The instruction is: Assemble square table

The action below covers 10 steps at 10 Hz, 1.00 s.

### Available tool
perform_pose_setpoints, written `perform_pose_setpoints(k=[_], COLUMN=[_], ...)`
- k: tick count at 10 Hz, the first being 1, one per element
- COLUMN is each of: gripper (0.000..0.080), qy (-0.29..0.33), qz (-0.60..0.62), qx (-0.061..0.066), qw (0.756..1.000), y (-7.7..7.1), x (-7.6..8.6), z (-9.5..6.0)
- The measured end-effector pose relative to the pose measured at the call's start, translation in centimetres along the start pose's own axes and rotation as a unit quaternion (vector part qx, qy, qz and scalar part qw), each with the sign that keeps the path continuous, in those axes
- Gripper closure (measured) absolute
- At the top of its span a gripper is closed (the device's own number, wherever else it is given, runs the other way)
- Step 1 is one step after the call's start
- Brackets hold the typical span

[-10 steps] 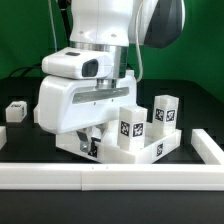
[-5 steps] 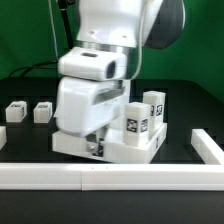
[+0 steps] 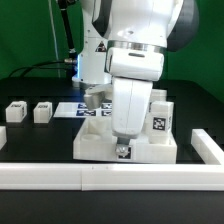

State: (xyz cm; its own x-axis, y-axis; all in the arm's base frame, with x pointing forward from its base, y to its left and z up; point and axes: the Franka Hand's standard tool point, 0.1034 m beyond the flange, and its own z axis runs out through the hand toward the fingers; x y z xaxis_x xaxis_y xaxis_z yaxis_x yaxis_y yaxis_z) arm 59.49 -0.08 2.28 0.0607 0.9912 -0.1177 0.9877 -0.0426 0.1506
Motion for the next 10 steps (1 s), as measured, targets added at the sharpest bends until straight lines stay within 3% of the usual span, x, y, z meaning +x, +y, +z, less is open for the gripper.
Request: perform_pose_setpoints(k=[3,4,5,6,7,8,10], gripper=[0.0729,0.0729,0.0729,0.0729,0.0729,0.0729,0.0729], qy=[-0.011,-0.012,-0.011,-0.008,-0.005,-0.004,-0.016], qz=[-0.097,-0.141,-0.167,-0.193,-0.235,-0.243,-0.309], qx=[-0.001,-0.007,-0.007,-0.001,-0.004,-0.005,-0.003], qw=[0.995,0.99,0.986,0.981,0.972,0.97,0.951], y=[-0.1,-0.3,-0.5,-0.6,0.0,0.2,0.0], x=[-0.4,0.2,1.5,3.6,6.1,7.1,7.1], z=[0.1,0.0,0.1,0.3,0.1,-0.1,-0.1])
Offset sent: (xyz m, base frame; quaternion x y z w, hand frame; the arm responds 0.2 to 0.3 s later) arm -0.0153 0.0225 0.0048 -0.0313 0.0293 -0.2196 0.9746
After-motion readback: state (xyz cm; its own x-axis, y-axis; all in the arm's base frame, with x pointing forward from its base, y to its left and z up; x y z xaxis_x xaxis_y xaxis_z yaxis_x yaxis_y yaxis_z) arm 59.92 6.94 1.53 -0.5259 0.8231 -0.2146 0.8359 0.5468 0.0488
